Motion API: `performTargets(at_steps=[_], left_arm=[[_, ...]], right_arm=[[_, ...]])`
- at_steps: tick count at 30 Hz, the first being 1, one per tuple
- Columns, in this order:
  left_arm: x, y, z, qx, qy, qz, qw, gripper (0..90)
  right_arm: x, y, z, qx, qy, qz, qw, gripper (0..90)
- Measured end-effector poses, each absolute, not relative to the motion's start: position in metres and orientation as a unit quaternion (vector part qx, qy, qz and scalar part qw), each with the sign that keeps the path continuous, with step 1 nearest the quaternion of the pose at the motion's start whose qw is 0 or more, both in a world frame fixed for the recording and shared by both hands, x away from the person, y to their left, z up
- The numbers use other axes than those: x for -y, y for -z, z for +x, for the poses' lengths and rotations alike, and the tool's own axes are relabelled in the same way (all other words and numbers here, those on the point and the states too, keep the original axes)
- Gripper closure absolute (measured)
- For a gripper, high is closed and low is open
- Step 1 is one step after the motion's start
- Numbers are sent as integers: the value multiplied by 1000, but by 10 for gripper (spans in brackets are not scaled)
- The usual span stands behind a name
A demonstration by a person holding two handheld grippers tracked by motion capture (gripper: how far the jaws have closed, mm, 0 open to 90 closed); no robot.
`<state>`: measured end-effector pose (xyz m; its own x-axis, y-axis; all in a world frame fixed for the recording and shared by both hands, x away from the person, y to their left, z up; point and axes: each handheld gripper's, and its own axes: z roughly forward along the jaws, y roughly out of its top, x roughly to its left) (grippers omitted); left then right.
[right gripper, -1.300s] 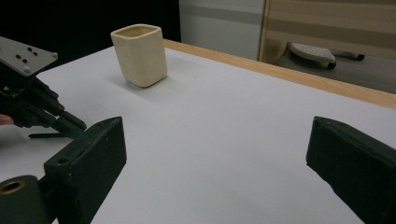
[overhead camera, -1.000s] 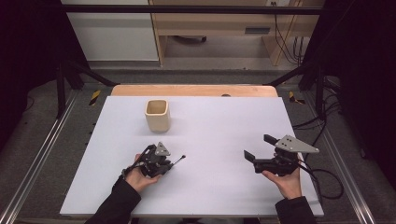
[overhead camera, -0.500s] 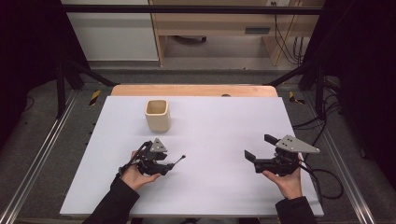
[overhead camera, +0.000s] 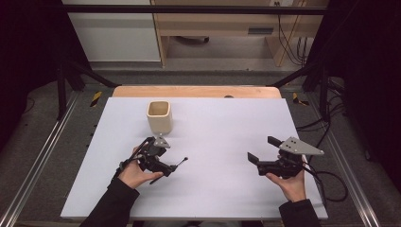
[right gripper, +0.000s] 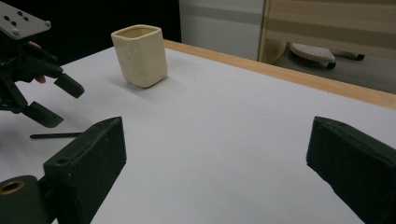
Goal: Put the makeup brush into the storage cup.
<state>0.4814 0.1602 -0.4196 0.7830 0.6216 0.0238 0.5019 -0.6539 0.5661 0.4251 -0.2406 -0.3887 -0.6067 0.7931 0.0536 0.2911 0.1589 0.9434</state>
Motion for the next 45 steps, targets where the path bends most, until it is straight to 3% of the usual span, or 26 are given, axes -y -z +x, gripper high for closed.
performTargets(at_steps=[5, 9, 12, 27, 45], left_arm=[[-156, 420, 486, -309, -111, 909, 257, 183], [-150, 426, 489, -300, -106, 919, 231, 219], [-148, 431, 490, -289, -99, 929, 210, 314], [-142, 442, 491, -284, -86, 937, 187, 605], [-137, 448, 490, -283, -61, 942, 167, 772]], right_arm=[[241, 388, 424, -721, -530, 376, 239, 51], [240, 389, 425, -724, -527, 376, 239, 50], [240, 389, 425, -724, -527, 376, 238, 50], [239, 389, 425, -725, -526, 375, 237, 51], [239, 390, 426, -728, -526, 374, 232, 50]])
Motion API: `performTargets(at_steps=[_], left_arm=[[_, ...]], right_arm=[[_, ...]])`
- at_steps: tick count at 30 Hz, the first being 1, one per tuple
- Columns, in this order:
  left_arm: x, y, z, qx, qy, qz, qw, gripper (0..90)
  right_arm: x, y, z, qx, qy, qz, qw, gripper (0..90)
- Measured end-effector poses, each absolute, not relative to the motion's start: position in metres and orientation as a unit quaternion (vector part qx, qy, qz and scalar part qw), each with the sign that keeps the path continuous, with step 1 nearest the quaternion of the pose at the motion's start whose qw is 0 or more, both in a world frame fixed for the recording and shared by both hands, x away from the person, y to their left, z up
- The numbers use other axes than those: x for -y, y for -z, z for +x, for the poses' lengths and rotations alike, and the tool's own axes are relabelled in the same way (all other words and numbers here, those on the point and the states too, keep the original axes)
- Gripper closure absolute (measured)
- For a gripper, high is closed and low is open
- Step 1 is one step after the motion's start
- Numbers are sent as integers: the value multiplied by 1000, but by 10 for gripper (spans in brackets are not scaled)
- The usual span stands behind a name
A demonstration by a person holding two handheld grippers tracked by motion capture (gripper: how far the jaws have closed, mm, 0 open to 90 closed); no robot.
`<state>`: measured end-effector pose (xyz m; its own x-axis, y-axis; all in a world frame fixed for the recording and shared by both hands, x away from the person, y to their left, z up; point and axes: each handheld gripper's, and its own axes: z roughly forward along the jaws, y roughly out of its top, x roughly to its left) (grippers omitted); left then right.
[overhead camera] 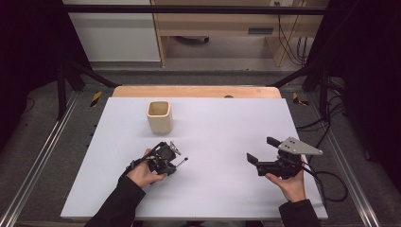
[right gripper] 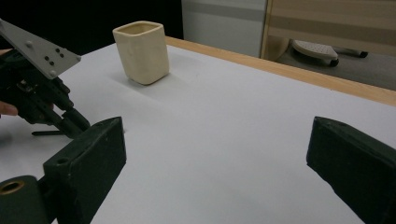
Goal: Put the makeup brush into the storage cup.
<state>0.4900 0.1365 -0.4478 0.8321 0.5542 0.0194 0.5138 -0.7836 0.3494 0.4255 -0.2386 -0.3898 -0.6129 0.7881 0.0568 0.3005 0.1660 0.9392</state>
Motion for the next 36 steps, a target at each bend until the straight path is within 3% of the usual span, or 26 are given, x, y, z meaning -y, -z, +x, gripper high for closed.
performTargets(at_steps=[5, 26, 36], left_arm=[[-135, 447, 489, -284, -61, 943, 160, 824], [-133, 446, 486, -274, -74, 946, 156, 839], [-143, 429, 482, -283, -92, 933, 205, 839]], right_arm=[[239, 390, 426, -727, -526, 374, 233, 49], [239, 390, 426, -727, -527, 374, 231, 49], [239, 389, 425, -725, -529, 376, 230, 49]])
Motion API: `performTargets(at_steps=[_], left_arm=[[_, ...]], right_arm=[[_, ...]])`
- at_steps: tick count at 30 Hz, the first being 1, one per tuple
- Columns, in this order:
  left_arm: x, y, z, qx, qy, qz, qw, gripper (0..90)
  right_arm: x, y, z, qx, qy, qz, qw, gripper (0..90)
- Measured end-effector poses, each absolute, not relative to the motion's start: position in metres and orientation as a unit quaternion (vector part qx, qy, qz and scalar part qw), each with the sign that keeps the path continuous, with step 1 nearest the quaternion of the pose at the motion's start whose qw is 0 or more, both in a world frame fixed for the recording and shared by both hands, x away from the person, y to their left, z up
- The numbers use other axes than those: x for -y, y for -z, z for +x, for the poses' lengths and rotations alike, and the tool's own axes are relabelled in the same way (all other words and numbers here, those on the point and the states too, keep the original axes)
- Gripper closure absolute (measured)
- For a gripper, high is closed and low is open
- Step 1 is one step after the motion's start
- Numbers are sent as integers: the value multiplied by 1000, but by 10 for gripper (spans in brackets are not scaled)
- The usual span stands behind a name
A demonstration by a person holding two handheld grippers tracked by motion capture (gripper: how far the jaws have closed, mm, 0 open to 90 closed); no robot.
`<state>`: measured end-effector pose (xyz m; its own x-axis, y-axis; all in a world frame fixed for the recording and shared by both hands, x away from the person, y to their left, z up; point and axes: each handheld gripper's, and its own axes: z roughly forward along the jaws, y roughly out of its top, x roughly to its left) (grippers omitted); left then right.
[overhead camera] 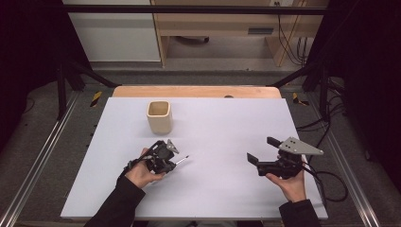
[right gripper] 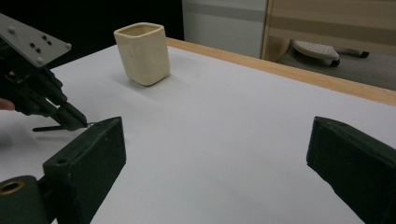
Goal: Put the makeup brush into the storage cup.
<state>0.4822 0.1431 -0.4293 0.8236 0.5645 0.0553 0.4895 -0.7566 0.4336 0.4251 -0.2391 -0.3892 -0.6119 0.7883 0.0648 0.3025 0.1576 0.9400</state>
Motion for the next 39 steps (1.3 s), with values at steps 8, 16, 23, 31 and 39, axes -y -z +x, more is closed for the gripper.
performTargets(at_steps=[8, 16, 23, 31, 39], left_arm=[[-152, 412, 476, -303, -118, 907, 266, 839], [-162, 400, 475, -330, -143, 879, 313, 839], [-175, 391, 474, -356, -163, 853, 346, 839], [-187, 382, 474, -377, -184, 824, 380, 839], [-197, 375, 472, -397, -203, 797, 408, 839]], right_arm=[[240, 388, 424, -724, -531, 376, 231, 50], [240, 389, 425, -724, -529, 377, 231, 50], [240, 388, 425, -723, -530, 378, 232, 51], [239, 389, 425, -723, -530, 378, 231, 51], [238, 390, 426, -727, -527, 377, 230, 50]])
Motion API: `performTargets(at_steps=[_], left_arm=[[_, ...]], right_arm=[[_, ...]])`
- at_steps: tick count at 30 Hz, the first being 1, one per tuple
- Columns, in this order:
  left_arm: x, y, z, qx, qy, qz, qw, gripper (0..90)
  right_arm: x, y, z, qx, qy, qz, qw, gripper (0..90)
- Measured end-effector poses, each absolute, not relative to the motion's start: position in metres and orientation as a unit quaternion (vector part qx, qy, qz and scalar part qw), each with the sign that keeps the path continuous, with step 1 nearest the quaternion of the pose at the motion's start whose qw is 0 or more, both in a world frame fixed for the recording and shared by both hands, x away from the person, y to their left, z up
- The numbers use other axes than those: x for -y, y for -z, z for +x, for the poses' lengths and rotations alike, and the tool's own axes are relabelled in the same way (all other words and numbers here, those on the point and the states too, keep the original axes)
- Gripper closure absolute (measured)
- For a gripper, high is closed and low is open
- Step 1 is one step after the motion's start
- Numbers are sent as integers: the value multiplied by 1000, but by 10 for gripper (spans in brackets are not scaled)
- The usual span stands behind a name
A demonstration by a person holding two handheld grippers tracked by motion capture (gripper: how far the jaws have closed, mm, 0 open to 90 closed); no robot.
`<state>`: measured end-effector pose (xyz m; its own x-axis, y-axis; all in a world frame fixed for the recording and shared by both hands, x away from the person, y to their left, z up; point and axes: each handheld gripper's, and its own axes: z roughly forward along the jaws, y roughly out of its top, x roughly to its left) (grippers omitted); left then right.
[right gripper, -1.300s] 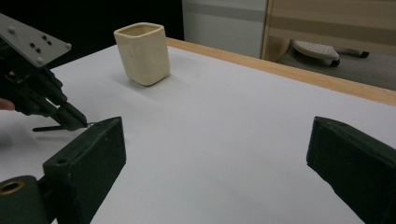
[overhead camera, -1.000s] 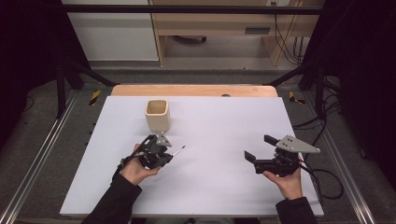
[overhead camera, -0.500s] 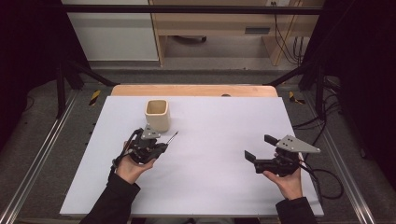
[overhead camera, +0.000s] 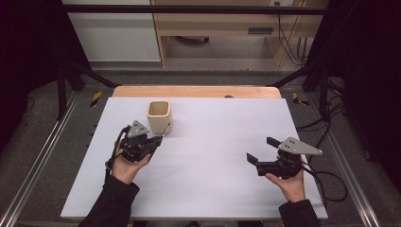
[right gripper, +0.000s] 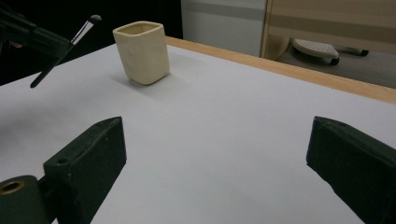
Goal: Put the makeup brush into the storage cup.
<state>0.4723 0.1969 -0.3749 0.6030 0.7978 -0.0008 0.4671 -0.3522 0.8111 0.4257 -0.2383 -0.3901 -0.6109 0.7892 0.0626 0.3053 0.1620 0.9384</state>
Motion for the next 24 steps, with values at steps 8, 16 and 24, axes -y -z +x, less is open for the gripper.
performTargets(at_steps=[8, 16, 24], left_arm=[[-202, 368, 470, -403, -216, 780, 427, 839], [-207, 363, 468, -407, -226, 768, 440, 839], [-209, 360, 469, -409, -227, 761, 450, 840]], right_arm=[[238, 390, 426, -726, -527, 378, 231, 50], [238, 390, 426, -723, -528, 380, 232, 50], [238, 390, 426, -725, -526, 379, 232, 50]])
